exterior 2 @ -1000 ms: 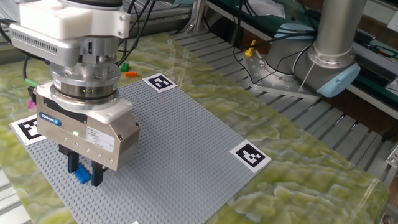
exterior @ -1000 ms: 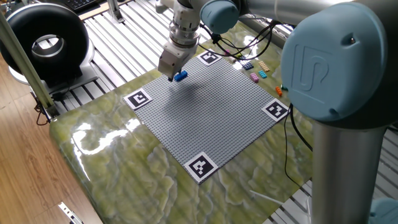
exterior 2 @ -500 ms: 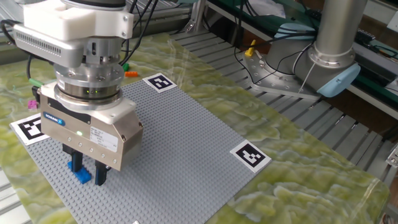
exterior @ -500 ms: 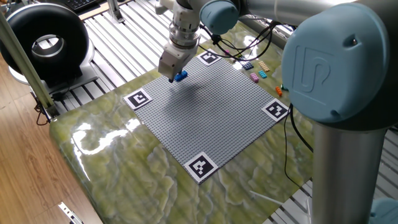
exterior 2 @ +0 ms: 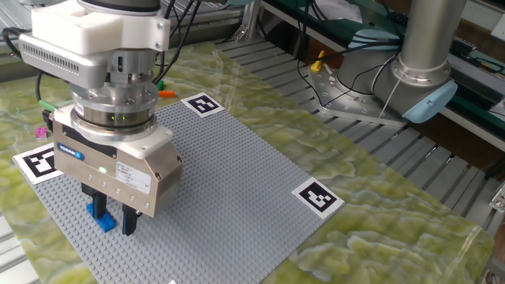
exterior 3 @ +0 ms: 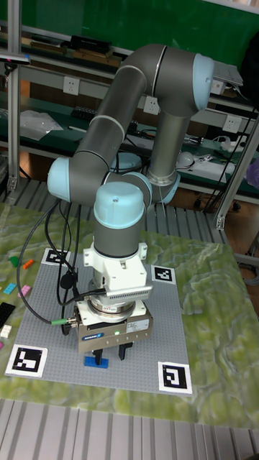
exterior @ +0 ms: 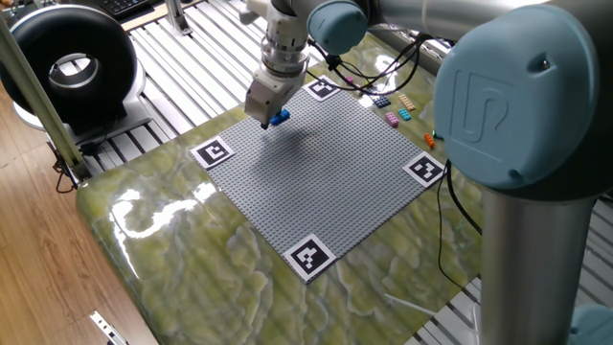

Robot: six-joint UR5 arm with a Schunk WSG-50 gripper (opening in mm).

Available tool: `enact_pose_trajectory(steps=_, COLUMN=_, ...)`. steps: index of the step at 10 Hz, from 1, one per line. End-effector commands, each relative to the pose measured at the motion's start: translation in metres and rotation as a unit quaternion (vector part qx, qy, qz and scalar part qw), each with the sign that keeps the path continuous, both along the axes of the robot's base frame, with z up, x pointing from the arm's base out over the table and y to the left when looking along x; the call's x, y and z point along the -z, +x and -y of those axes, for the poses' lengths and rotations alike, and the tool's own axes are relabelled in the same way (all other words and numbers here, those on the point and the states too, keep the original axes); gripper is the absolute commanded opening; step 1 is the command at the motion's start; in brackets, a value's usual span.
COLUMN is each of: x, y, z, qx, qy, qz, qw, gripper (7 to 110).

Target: Stack small Lego blocks one on top of the other

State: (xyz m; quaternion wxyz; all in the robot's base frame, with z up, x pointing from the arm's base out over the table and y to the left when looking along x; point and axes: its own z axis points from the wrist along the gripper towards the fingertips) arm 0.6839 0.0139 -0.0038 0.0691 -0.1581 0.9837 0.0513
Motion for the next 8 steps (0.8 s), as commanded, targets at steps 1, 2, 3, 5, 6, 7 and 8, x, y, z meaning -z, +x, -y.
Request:
enact_pose_trajectory(steps=1, x=0.0, y=0.001, z=0.002, qx=0.003, qy=0.003, qz=0.0, qw=1.0, gripper=44)
enact_pose_trajectory(steps=2, x=-0.005, y=-0.001, z=0.005, qx=0.002, qy=-0.002, qz=-0.003, qw=1.0, gripper=44)
enact_pose_trajectory(steps=3, x=-0.01, y=-0.004, z=0.006, qx=0.003, qy=-0.002, qz=-0.007, qw=1.0, gripper=44)
enact_pose_trajectory(steps=5, x=-0.003, y=0.0, z=0.003, qx=0.003, qy=0.002, qz=-0.005, qw=1.0, gripper=44)
enact_pose_trajectory(steps=6, x=0.001, y=0.003, z=0.002, qx=0.004, qy=0.005, qz=0.001, qw=1.0, gripper=44)
enact_pose_trajectory(steps=7, x=-0.001, y=0.003, z=0.003, qx=0.004, qy=0.0, qz=0.001, qw=1.0, gripper=44)
enact_pose_trajectory(steps=8, x=-0.011, y=0.0, z=0.006, qx=0.003, qy=-0.016, qz=0.0, qw=0.9999, gripper=44)
